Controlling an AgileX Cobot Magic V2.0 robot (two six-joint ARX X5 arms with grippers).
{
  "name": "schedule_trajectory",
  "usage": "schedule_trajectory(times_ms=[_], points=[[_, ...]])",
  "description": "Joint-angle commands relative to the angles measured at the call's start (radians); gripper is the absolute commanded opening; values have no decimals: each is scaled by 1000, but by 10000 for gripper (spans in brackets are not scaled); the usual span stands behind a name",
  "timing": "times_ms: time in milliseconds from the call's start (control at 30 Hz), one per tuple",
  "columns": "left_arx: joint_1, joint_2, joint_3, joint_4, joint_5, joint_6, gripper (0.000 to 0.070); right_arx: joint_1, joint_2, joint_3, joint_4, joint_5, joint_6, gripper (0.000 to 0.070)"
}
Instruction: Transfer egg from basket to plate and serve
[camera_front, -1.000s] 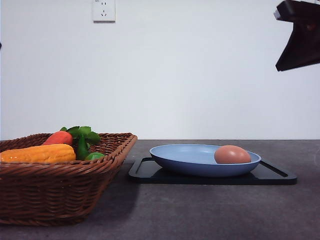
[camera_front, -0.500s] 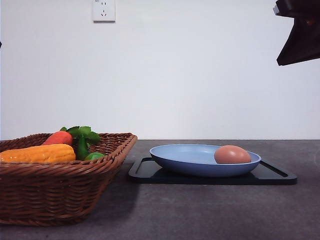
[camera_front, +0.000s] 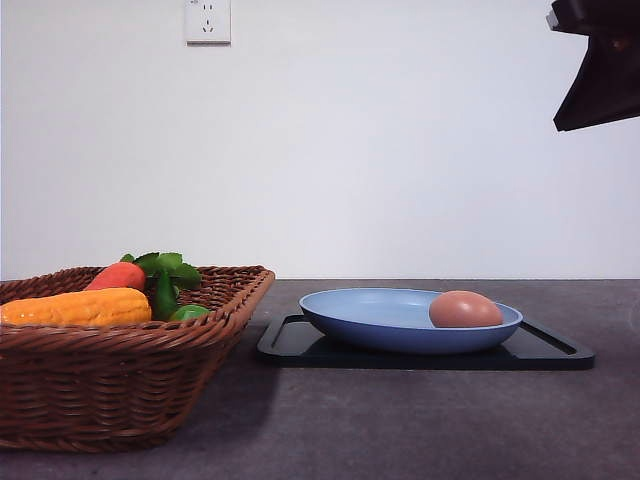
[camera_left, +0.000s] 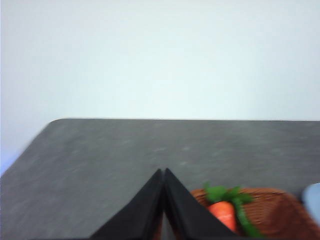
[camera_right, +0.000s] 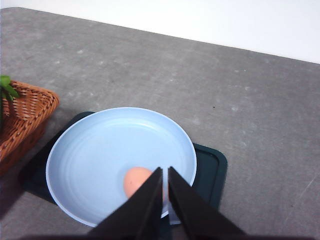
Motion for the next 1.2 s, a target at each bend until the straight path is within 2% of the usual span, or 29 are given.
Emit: schedule_trajectory(times_ms=[0, 200, 567, 1167], points=[[33, -2, -25, 7, 2, 23, 0, 7, 3, 5, 10, 2, -1, 0], [96, -21, -148, 59, 2, 16, 0, 7, 3, 5, 10, 2, -1, 0], [99, -129, -348, 74, 2, -2, 0, 7, 4, 5, 10, 2, -1, 0], [98, -128, -458, 95, 2, -15, 0, 7, 3, 5, 10, 2, -1, 0]])
